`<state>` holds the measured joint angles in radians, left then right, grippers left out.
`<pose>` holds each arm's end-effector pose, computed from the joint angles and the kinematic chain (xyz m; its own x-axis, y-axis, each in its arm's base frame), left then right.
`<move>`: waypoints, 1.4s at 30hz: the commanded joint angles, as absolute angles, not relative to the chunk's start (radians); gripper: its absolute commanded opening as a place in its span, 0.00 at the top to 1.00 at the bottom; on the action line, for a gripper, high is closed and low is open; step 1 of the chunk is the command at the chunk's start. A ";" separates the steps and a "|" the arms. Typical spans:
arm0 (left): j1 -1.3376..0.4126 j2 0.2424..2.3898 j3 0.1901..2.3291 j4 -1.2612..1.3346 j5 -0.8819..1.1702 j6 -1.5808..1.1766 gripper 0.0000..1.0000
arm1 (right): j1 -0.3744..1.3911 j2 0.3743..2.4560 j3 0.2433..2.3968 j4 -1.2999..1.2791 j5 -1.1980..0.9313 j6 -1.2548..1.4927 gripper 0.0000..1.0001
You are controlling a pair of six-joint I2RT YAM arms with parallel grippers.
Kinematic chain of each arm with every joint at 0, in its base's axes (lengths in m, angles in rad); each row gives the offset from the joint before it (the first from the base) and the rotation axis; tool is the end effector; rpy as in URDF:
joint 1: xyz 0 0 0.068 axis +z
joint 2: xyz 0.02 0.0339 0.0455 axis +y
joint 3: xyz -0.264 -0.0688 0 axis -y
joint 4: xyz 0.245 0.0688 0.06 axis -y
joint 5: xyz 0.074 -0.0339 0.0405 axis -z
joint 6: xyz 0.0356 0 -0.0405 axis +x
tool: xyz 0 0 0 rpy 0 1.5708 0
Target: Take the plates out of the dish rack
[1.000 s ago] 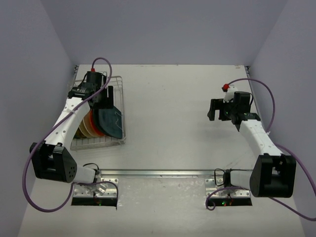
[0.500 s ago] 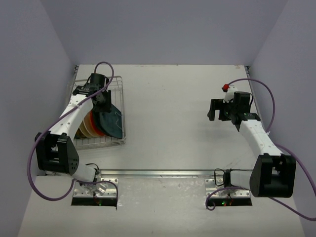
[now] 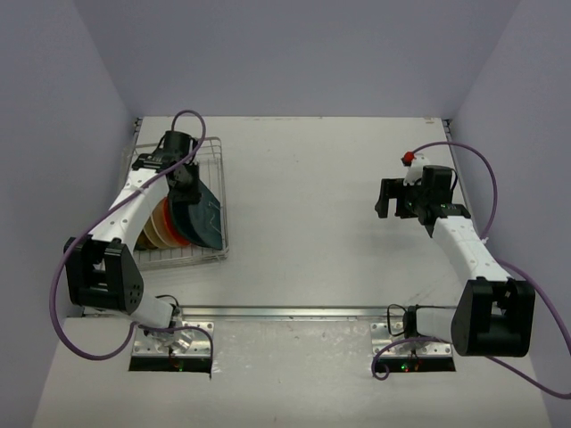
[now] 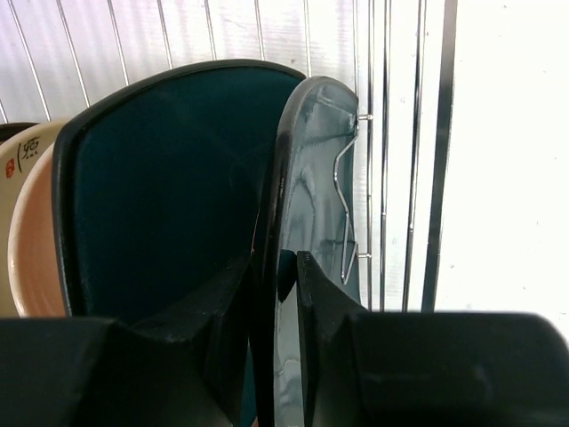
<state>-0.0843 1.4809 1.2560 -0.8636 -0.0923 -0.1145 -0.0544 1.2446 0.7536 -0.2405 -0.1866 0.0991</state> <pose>0.2985 -0.0219 0.2833 -0.8817 -0.0397 -0.4701 -0.0599 0.9978 0.0281 0.2608 -0.0076 0.2282 -0.6721 0.1340 -0.7283 -0.0180 0.9802 0.1969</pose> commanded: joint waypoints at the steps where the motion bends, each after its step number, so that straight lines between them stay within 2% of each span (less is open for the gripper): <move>1: -0.091 1.413 1.343 -0.888 -0.147 -0.088 1.00 | -0.048 1.227 0.764 -0.213 -0.205 0.120 0.01; 10: -0.092 1.339 1.525 -0.927 -0.199 0.057 1.00 | -0.048 1.203 0.779 -0.229 -0.275 0.156 0.01; 14: -0.092 1.294 1.556 -0.925 -0.150 0.107 1.00 | -0.048 1.186 0.787 -0.222 -0.333 0.187 0.01; 16: -0.091 1.263 1.564 -0.908 -0.045 0.142 1.00 | -0.048 1.177 0.789 -0.207 -0.403 0.208 0.01; 21: -0.092 1.169 1.485 -0.832 0.396 0.133 1.00 | -0.046 1.198 0.834 -0.182 -0.612 0.291 0.01; 25: -0.092 1.128 1.313 -0.618 0.693 -0.077 1.00 | -0.032 1.232 0.849 -0.108 -0.751 0.451 0.01; 27: -0.092 1.095 1.210 -0.397 0.778 -0.202 1.00 | -0.012 1.244 0.845 -0.025 -0.818 0.568 0.01; 32: -0.113 1.026 0.956 0.115 0.781 -0.607 1.00 | 0.067 1.306 0.810 0.226 -0.901 0.815 0.01; 36: -0.193 1.069 0.905 0.236 0.770 -0.756 1.00 | 0.142 1.368 0.831 0.274 -0.910 0.826 0.03; 42: -0.245 1.106 0.900 0.280 0.766 -0.795 1.00 | 0.305 1.413 0.935 0.140 -0.892 0.619 0.11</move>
<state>-0.2302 1.1213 0.8616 0.0060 0.6962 -0.6524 0.2262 1.4136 0.8437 0.1450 -0.8688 0.7333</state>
